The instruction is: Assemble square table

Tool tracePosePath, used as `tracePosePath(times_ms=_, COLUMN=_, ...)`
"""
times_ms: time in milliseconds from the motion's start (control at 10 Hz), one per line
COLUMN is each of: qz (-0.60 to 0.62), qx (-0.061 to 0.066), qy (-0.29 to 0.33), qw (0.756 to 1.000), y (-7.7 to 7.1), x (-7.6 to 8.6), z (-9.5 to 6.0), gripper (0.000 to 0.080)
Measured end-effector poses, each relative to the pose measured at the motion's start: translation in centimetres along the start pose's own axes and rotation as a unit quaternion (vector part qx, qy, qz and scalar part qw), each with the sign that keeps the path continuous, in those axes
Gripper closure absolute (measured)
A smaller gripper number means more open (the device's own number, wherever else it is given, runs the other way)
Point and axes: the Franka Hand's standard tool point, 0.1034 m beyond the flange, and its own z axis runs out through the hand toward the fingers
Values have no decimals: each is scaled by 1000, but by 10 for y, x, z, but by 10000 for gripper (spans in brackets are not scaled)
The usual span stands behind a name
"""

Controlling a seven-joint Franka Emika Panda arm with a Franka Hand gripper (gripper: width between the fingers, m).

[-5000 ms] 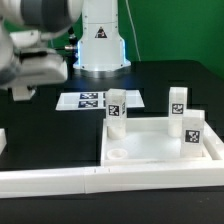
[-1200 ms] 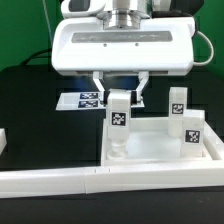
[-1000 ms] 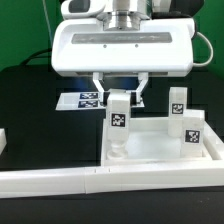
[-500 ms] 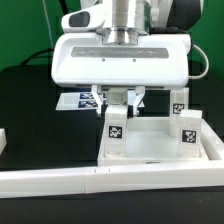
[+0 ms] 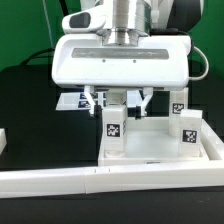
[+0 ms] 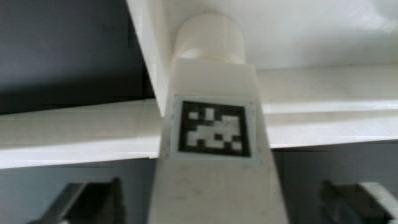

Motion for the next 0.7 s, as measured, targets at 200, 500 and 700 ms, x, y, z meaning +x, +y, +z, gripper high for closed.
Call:
tracePosePath(times_ms=200, qz=0, qx=0, qy=0, qw=1000, y=0, x=0, z=0, gripper=182)
tracePosePath(times_ms=500, qz=0, qx=0, qy=0, qw=1000, y=0, x=0, z=0, gripper=151)
tracePosePath(times_ms=700, qz=0, qx=0, qy=0, qw=1000, y=1, x=0, z=0, gripper=150)
